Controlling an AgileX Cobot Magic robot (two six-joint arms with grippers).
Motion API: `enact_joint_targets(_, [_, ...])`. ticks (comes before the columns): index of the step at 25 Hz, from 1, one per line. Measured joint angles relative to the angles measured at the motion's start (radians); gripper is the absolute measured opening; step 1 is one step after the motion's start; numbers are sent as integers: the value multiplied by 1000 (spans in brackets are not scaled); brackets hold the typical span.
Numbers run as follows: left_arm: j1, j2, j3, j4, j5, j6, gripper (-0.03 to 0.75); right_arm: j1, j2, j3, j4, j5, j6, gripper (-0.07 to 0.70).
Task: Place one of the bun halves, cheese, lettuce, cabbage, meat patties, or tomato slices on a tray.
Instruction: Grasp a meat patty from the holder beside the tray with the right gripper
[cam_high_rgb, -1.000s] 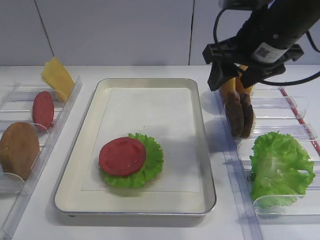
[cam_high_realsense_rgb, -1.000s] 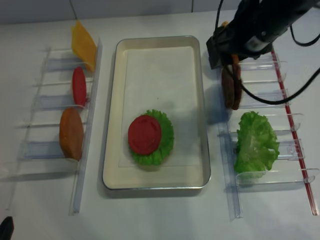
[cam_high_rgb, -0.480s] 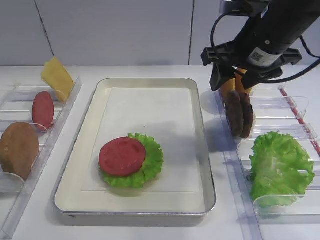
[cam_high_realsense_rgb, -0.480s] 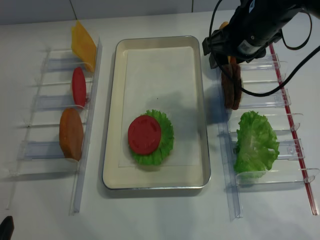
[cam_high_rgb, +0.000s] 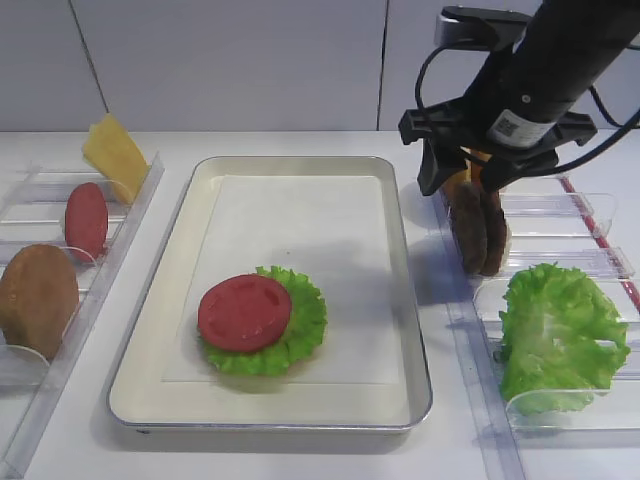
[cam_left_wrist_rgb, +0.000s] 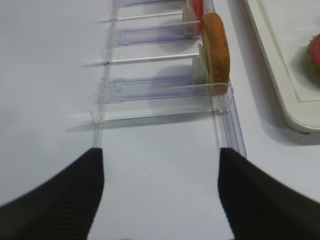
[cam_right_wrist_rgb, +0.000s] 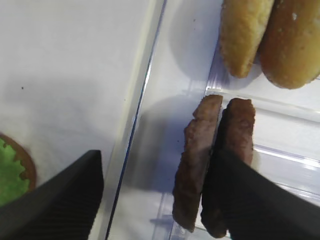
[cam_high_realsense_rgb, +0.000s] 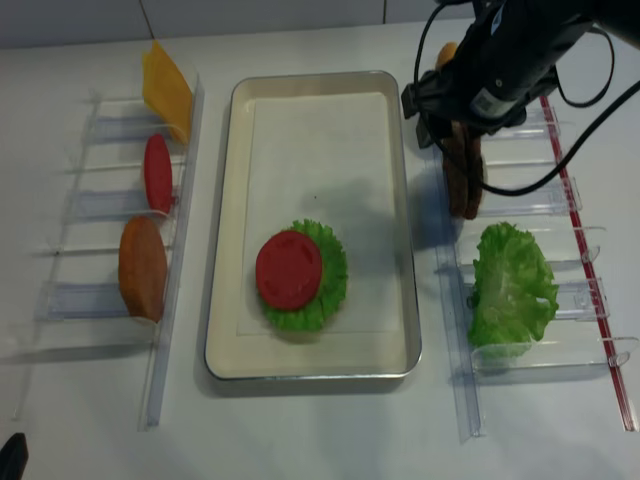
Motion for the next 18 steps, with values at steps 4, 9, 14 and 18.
enact_joint_targets(4, [0,0,0,0,0,0,459,0,12,0,0,0,9,476])
enact_joint_targets(9, [0,0,0,0,0,0,459,0,31,-4,5,0,11,467])
enact_joint_targets(14, [0,0,0,0,0,0,459,0,48,-10,2,-2,11,458])
enact_joint_targets(18, [0,0,0,0,0,0,459,0,66,-10,-38,-2,39,432])
